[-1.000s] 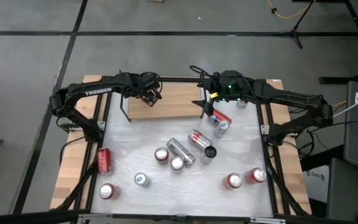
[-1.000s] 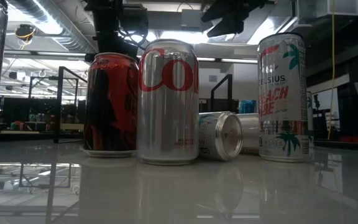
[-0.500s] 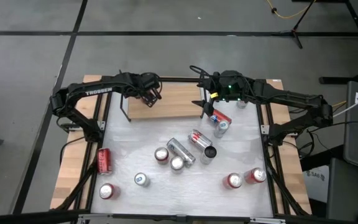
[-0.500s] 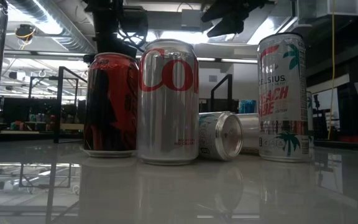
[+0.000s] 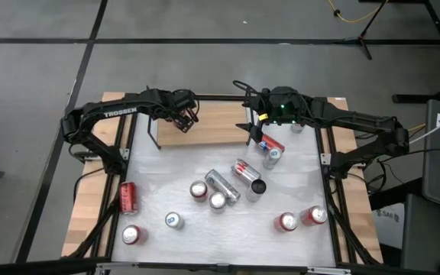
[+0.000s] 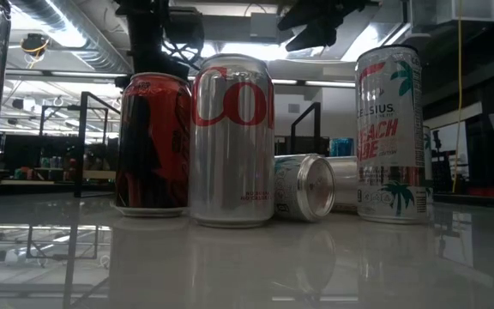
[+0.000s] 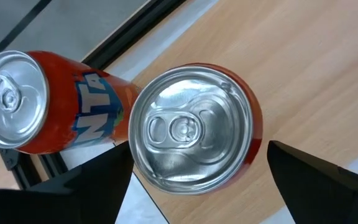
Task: Place canned beverage on shelf
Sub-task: Put the red soda can on the shelf aligned with the other red soda can
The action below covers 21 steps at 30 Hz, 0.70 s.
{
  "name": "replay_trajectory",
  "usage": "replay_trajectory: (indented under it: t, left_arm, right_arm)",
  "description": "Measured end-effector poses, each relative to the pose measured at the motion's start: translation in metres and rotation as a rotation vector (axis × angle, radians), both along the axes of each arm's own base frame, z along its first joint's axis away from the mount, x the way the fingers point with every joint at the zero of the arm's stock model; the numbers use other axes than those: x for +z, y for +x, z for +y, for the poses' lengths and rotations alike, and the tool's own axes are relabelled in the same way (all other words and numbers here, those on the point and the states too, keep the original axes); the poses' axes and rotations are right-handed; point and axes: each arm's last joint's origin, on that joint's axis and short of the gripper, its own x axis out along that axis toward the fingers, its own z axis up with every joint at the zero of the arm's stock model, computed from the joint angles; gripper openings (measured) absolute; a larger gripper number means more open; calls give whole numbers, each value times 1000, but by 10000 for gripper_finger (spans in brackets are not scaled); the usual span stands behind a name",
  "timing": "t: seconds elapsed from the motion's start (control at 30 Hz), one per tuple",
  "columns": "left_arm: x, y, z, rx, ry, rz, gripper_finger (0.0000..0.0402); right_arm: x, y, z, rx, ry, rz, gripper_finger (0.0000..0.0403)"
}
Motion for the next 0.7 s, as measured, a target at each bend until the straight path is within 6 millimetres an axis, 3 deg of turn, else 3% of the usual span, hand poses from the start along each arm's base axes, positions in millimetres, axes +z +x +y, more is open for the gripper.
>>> replay_trajectory:
  t: [0.43, 0.7]
  left_arm:
    - [35, -15, -7, -1, 74, -189, 354]
    - [47, 2, -7, -102, 107, -388, 354]
  right_arm:
    - [0, 0, 0, 0, 0, 0, 379]
    - [0, 0, 0, 0, 0, 0, 379]
